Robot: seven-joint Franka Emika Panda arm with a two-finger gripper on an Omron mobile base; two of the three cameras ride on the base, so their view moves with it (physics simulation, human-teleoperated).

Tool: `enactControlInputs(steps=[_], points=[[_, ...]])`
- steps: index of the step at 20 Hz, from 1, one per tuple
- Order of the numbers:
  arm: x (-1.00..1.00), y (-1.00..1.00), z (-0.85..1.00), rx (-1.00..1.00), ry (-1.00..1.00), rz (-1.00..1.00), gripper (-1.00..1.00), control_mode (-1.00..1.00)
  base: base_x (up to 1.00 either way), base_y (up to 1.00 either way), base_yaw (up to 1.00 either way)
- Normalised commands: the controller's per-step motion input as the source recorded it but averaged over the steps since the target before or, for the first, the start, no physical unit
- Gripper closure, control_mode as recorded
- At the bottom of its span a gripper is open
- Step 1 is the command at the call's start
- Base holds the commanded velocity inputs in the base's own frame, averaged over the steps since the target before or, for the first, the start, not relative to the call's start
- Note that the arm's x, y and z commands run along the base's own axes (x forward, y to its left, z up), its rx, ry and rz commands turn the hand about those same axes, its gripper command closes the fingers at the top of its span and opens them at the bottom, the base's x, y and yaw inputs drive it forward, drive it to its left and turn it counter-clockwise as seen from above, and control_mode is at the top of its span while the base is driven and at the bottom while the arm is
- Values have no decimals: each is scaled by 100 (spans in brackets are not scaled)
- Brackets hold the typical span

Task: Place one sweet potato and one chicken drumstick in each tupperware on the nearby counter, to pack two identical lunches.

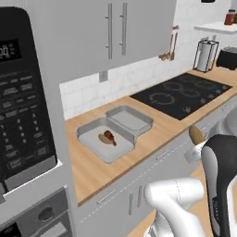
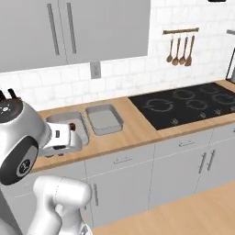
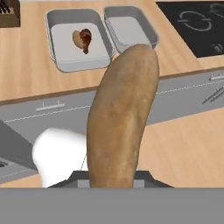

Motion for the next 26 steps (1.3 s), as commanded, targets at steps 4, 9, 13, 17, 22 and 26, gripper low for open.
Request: enactControlInputs(steps=[4,9,13,17,22,26], points=[[0,0,0,0,0,0,100,100,100,-28,15],[0,0,0,0,0,0,100,100,100,-25,17],[0,0,0,0,0,0,100,100,100,-19,30],[0,0,0,0,0,0,100,100,100,-33,41],[0,0,0,0,0,0,100,100,100,-30,49],[20,-3,-15,0,2,8,100,-100,75,-13,35]])
